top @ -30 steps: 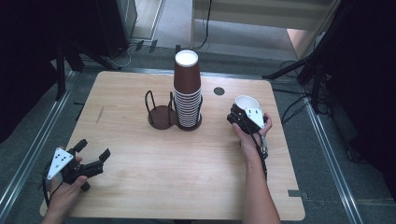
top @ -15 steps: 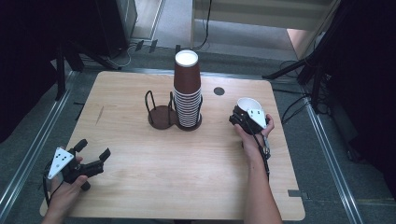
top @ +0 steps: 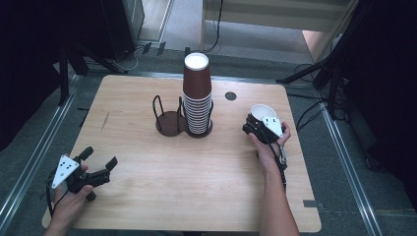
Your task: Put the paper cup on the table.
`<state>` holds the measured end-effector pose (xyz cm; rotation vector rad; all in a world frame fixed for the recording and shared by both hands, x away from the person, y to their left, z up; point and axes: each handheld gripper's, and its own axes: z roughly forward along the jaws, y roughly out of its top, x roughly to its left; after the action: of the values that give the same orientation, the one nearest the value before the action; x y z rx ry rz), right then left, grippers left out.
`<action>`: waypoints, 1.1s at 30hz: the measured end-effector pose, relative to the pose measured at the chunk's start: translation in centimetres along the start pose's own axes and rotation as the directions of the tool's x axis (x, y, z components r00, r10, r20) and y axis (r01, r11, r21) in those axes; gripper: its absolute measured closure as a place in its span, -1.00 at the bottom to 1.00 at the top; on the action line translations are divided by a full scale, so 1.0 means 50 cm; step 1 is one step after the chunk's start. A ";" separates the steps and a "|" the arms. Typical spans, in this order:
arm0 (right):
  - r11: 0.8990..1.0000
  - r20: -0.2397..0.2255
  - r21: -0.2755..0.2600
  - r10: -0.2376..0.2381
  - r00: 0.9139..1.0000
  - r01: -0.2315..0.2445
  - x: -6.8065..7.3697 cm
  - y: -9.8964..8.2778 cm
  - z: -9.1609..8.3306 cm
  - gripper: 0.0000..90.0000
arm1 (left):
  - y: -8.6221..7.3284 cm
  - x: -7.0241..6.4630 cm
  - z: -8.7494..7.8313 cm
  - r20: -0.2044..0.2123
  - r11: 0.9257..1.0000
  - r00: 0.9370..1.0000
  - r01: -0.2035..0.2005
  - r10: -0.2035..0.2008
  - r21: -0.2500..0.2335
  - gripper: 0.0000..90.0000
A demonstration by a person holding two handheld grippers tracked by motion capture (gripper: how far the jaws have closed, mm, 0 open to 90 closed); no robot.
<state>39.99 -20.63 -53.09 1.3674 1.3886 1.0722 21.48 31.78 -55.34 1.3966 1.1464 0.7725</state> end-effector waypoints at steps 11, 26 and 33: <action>0.999 -0.050 0.029 0.020 0.999 -0.019 -0.010 -0.002 -0.008 -1.00 | 0.000 0.002 -0.001 -0.003 1.000 1.000 0.002 -0.002 -0.002 -0.94; 0.999 -0.076 0.021 0.031 0.997 -0.029 -0.029 -0.001 -0.059 -1.00 | 0.000 0.002 -0.001 -0.002 1.000 1.000 0.000 0.000 -0.001 -0.94; 0.999 -0.085 0.002 0.037 0.996 -0.037 -0.050 -0.007 -0.096 -1.00 | 0.000 0.001 -0.001 -0.004 1.000 1.000 -0.002 0.002 0.001 -0.94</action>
<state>35.25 -23.10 -52.27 1.3665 1.4300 1.1657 21.47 31.85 -55.34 1.3980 1.1483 0.7767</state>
